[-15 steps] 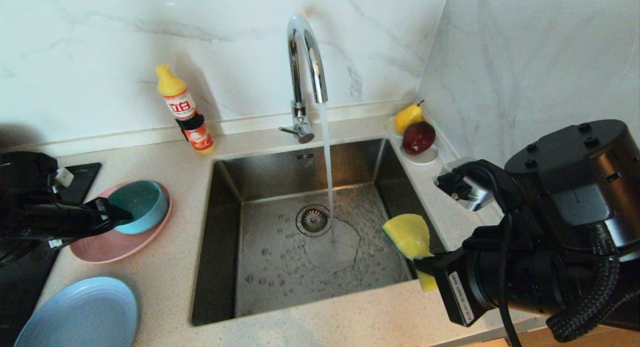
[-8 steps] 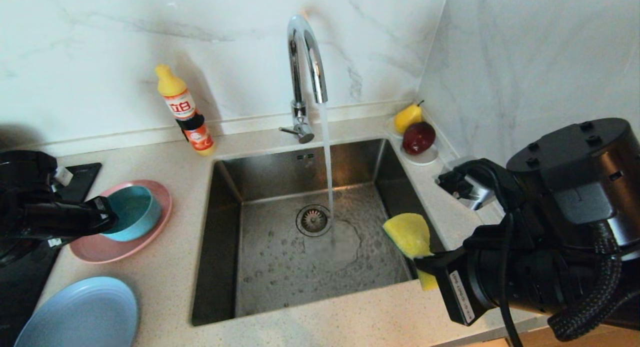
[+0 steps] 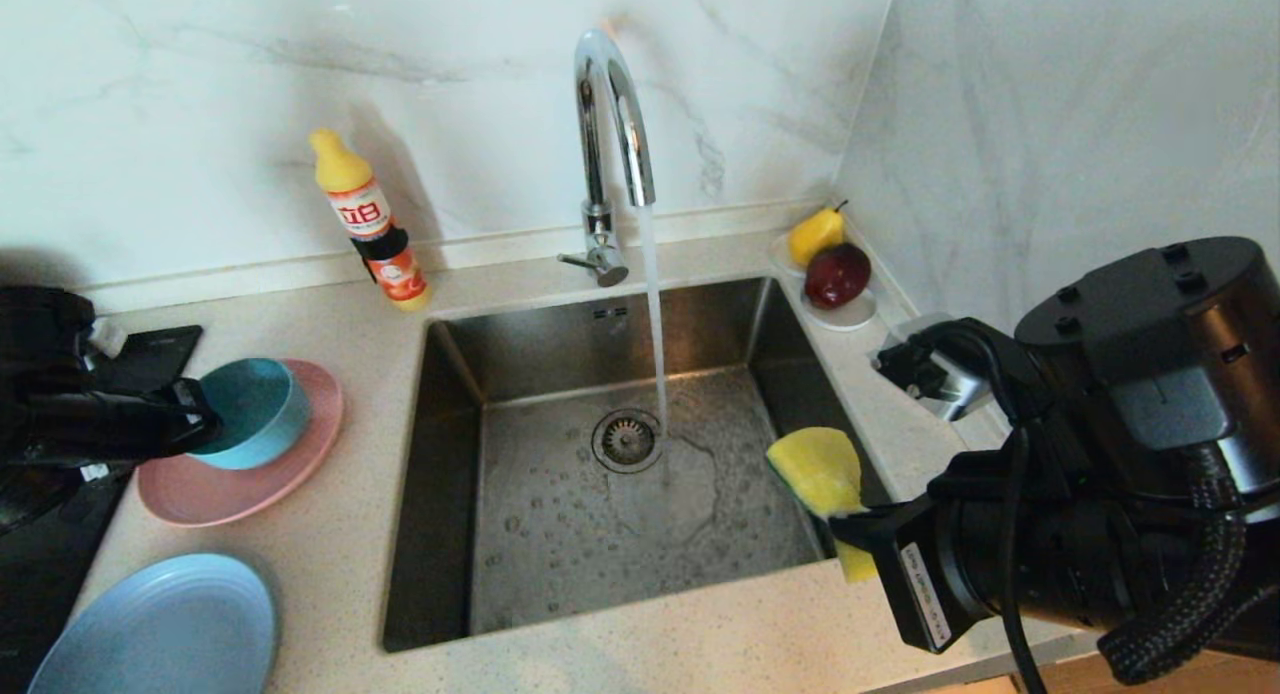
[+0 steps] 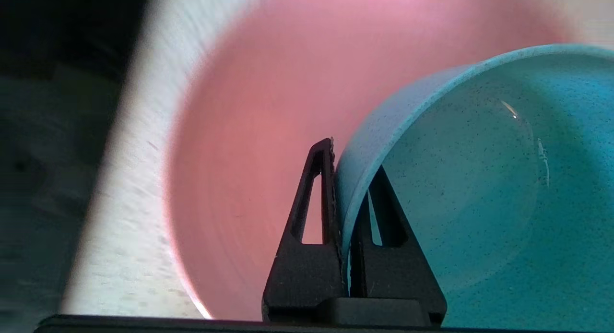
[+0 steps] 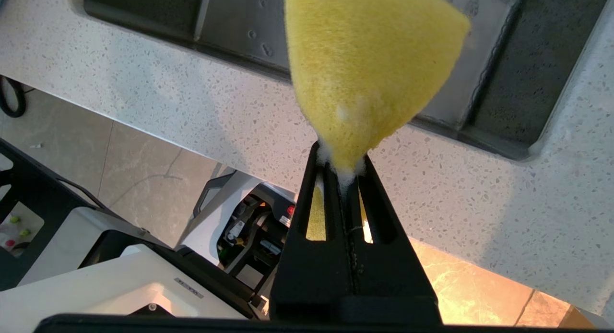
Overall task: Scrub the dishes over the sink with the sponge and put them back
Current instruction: Pick up a bowl and the sponge, then wash the bowl
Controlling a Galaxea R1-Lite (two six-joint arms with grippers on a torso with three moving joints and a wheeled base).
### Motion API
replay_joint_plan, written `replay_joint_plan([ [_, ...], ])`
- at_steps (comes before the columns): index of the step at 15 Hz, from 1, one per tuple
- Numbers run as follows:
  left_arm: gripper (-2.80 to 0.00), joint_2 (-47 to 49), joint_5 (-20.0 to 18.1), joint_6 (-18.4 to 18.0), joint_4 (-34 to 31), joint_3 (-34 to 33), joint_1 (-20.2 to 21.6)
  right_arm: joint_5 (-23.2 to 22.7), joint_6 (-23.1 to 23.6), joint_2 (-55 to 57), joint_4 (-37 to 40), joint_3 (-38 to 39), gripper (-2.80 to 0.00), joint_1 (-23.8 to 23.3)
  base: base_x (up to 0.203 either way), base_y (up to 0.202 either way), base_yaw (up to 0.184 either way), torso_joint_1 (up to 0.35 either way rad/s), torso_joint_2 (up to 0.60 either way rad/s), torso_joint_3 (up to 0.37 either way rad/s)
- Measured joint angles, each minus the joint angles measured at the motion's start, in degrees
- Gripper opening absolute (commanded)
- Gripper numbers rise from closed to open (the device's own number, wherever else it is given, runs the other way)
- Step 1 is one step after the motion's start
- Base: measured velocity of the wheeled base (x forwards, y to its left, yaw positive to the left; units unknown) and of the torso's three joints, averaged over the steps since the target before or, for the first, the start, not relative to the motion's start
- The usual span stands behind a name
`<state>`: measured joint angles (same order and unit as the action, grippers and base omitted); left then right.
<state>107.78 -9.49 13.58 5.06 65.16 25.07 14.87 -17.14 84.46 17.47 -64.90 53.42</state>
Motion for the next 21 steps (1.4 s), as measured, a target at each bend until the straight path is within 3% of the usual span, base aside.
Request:
replay_joint_plan([
  [4,-2.8,-4.1,0.0,0.7,-2.5,3.2,0.6,0.0,0.1,0.0,0.0,-0.2,-2.8,0.0,0.0,0.0,0.0,0.0,0.0,0.0],
  [10,-2.8,-12.4,-0.7,5.3,-15.1,13.1,-0.7,0.0,0.2,0.1,0.0,-0.4,-2.8,0.0,0.0,0.0,0.0,0.0,0.0,0.0],
  [13,-2.8,-14.7,-0.8,9.0,-21.7,18.3,-5.8,0.0,0.2,0.3,-0.1,-0.5,-2.8,0.0,0.0,0.0,0.0,0.0,0.0,0.0],
  [16,-2.8,-15.4,0.1,10.1,-23.6,19.9,-12.8,0.0,0.2,0.4,-0.1,-0.6,-2.8,0.0,0.0,0.0,0.0,0.0,0.0,0.0],
  [21,-2.8,-14.3,9.4,11.0,-23.4,19.5,-27.8,-0.1,0.2,0.4,-0.5,-0.5,-2.8,-0.4,0.0,0.0,0.0,0.0,0.0,0.0],
])
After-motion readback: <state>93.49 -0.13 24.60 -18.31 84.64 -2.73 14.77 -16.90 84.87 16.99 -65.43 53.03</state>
